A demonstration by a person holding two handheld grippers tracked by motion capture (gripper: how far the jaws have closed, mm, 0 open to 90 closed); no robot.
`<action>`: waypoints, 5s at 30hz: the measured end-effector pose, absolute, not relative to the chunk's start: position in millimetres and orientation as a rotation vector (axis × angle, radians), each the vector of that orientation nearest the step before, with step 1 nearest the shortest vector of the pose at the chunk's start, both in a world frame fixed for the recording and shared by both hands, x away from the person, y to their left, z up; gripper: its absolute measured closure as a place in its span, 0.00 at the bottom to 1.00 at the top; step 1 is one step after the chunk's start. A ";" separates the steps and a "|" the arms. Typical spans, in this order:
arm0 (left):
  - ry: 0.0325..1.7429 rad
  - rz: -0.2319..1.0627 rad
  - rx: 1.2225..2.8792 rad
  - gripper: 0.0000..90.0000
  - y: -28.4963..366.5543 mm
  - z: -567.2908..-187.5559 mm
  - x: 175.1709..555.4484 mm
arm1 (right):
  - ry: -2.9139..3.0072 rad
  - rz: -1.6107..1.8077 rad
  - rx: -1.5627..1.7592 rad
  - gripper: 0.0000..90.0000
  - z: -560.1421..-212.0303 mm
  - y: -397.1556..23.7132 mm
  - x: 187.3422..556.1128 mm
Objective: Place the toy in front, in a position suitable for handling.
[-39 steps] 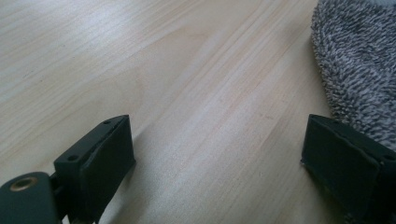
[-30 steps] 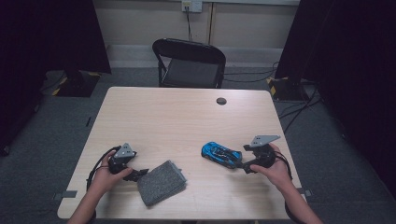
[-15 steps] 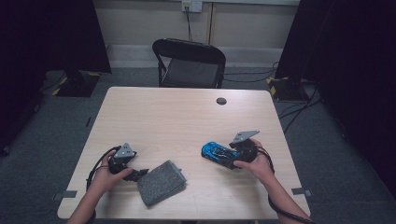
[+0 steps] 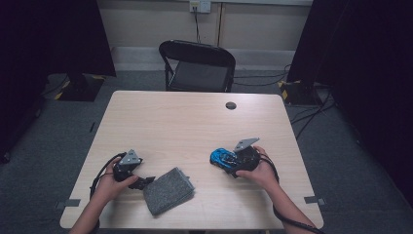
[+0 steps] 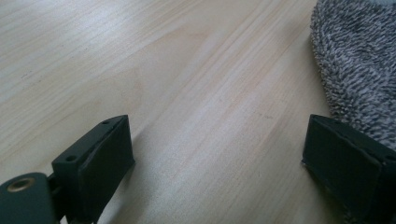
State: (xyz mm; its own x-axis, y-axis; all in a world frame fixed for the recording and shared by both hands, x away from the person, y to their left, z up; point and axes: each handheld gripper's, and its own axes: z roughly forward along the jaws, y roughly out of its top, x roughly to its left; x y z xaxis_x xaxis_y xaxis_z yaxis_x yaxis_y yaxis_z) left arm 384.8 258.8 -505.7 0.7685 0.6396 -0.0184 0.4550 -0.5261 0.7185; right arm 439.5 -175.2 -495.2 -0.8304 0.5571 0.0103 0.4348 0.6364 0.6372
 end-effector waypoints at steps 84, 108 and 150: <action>0.805 0.315 2.223 0.08 258.6 -505.8 385.0 | 2.533 1.028 0.973 0.21 -487.8 -123.2 468.3; 0.805 0.315 2.224 0.08 258.7 -505.7 385.0 | 2.467 1.101 0.969 0.27 -506.3 -156.9 439.1; 0.627 0.157 2.181 0.31 207.3 -478.6 310.2 | 2.461 1.096 0.975 0.26 -506.4 -156.4 438.4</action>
